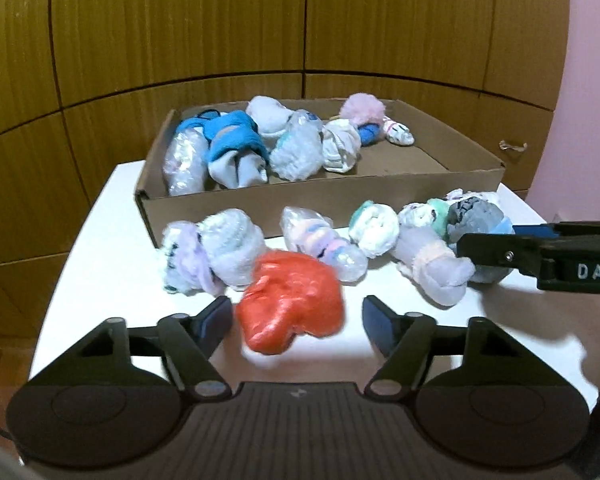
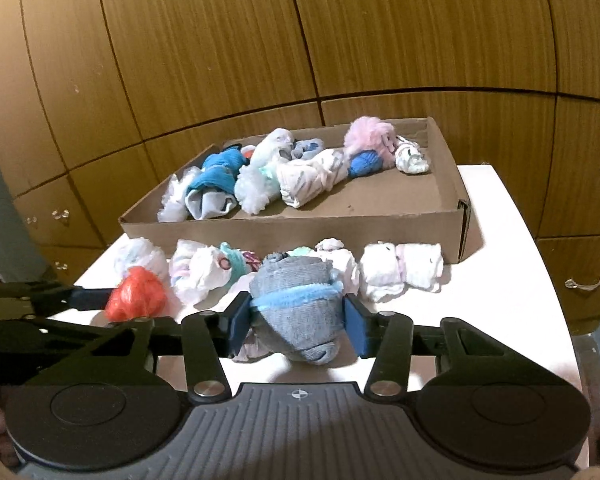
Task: Organize objects
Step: 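Grasp the red bagged bundle with the left tool while the right tool grasps the grey sock, then carry both items into the tray beside the pink puppet and lower them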
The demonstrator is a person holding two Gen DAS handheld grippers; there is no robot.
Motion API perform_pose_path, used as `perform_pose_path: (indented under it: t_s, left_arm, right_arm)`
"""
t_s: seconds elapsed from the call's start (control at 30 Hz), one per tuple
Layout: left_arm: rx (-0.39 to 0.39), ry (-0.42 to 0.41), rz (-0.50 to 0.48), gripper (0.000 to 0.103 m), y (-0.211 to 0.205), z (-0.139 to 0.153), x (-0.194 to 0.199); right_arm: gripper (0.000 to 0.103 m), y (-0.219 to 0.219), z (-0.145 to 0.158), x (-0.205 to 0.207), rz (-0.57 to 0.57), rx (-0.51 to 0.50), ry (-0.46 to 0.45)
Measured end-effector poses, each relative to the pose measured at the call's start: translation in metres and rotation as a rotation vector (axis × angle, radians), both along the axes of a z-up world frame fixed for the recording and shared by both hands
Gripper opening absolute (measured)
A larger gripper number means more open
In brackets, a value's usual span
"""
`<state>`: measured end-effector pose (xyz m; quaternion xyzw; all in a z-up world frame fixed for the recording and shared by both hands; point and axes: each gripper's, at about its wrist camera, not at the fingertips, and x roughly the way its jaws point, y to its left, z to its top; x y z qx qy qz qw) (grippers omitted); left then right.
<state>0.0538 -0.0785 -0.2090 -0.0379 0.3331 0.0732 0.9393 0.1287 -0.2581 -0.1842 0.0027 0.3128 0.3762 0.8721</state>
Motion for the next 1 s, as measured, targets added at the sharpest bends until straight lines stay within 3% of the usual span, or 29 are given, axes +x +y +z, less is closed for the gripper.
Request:
perform_pose_path:
  t_s: [0.13,0.4,0.63,0.87,1.0]
  left_arm:
    - [-0.011,-0.007,0.001,0.049,-0.002,0.001,0.002]
    - [-0.001,-0.015,-0.013,0.047,-0.009,0.004,-0.004]
    - [-0.021,-0.042,-0.026,0.047,-0.012,0.039,-0.002]
    - [-0.025,-0.066,-0.086,0.047,-0.018,0.084,0.047]
    - [-0.015,-0.037,-0.121,0.047,-0.023,0.09,0.091]
  right_arm:
    - [0.055,-0.008,0.0,-0.005,0.004,0.009,-0.001]
    - [0.054,-0.025,0.002,-0.012,-0.012,0.028,0.007]
    - [0.054,-0.036,0.033,-0.006,-0.015,0.074,-0.028]
    - [0.054,-0.038,0.087,0.036,-0.013,0.097,-0.084]
    - [0.055,-0.029,0.103,0.075,-0.004,0.076,-0.089]
